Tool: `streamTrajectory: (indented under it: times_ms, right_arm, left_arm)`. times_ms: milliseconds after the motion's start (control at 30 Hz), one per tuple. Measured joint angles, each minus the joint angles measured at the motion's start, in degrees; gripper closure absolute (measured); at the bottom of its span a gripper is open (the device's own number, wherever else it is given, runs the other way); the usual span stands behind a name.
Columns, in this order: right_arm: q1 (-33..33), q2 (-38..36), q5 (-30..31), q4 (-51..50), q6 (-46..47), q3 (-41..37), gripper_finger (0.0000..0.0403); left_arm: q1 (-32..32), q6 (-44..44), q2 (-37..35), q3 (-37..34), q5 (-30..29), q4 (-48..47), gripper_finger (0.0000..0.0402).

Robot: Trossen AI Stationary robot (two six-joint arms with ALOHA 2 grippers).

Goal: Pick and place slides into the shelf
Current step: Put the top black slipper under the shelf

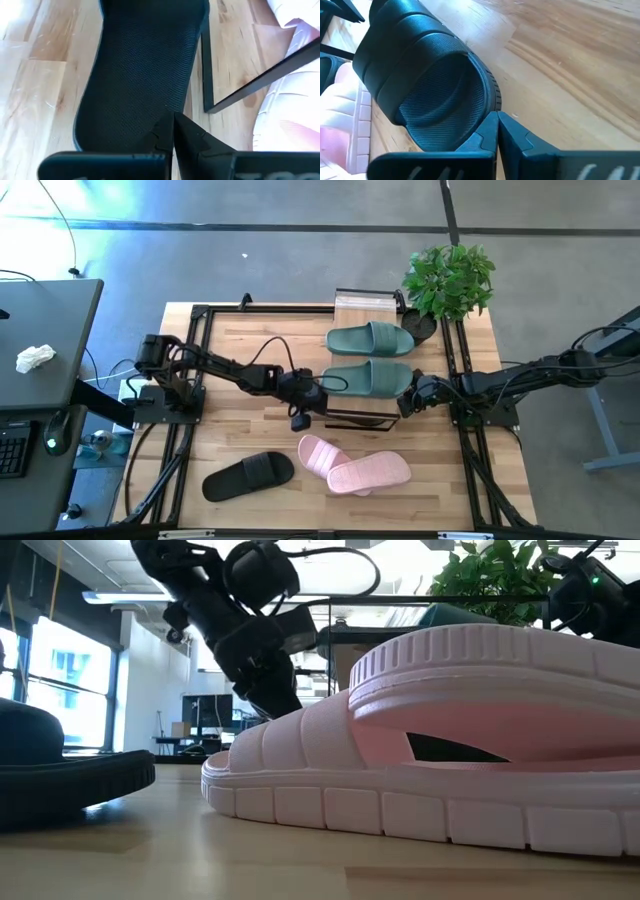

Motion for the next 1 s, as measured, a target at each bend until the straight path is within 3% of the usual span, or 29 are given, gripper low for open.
streamTrajectory:
  times_ms: [167, 600, 733, 1000]
  right_arm:
    - [0.02, -0.07, -0.25, 0.03, -0.42, 0.0, 0.0403]
    - [0.02, -1.2, -0.01, -0.38, -1.52, 0.0, 0.0403]
    - [0.02, -1.2, -0.1, -0.3, -1.67, 0.0, 0.0403]
    - [0.0, -1.18, 0.15, -0.11, -3.01, 0.0, 0.0403]
  left_arm:
    - [0.18, 0.26, -1.4, 0.05, -1.66, -1.95, 0.0401]
    - [2.88, 2.07, -11.21, 0.07, -12.45, -23.11, 0.0401]
    - [7.91, 2.31, -11.15, -1.45, -9.35, -23.98, 0.0401]
    - [13.36, 2.91, -7.02, -4.81, -0.26, -13.38, 0.0401]
